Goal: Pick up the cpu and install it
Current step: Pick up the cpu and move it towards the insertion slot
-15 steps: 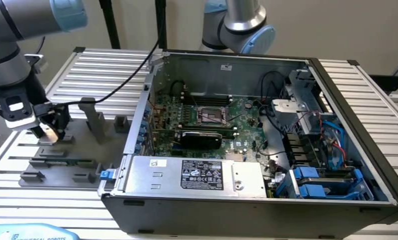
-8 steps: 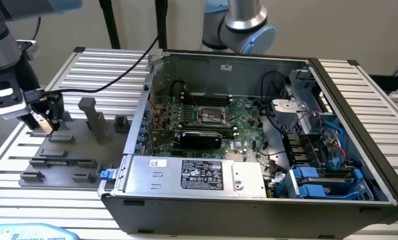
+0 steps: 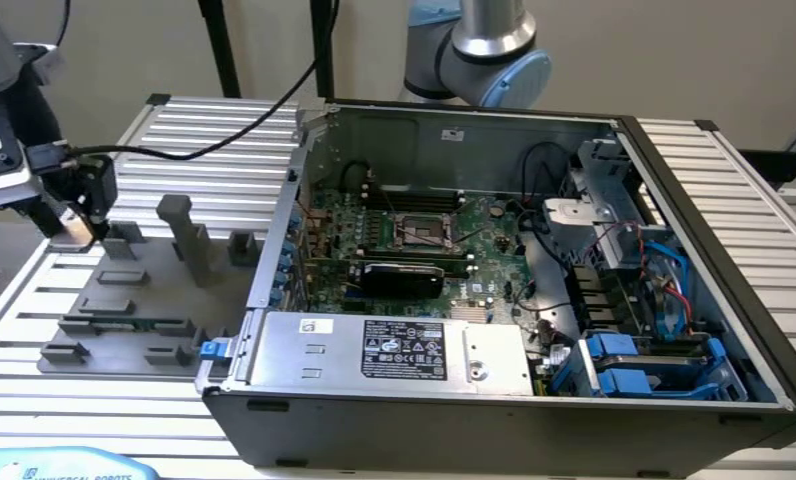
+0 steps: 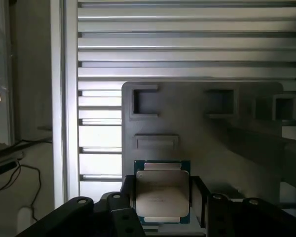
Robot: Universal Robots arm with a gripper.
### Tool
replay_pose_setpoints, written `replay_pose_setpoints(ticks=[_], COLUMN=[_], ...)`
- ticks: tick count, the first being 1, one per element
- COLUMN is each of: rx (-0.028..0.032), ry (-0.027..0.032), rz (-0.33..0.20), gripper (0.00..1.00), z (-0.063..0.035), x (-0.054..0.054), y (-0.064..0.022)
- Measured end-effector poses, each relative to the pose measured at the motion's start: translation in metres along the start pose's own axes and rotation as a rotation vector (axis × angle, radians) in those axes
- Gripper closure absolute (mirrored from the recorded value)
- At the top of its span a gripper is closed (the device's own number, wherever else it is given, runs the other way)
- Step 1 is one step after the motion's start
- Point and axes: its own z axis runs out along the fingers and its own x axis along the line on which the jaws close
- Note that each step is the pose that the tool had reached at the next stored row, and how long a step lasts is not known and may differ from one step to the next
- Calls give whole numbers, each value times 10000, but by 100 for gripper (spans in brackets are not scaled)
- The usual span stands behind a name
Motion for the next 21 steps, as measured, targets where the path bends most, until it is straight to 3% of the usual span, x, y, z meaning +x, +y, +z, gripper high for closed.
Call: replay_pose_setpoints(ticks=[9, 21], rx=[-2, -27], ry=[4, 90], rz=[-9, -35], gripper=[45, 45], z=[-410, -941], x=[-217, -737], y=[8, 19])
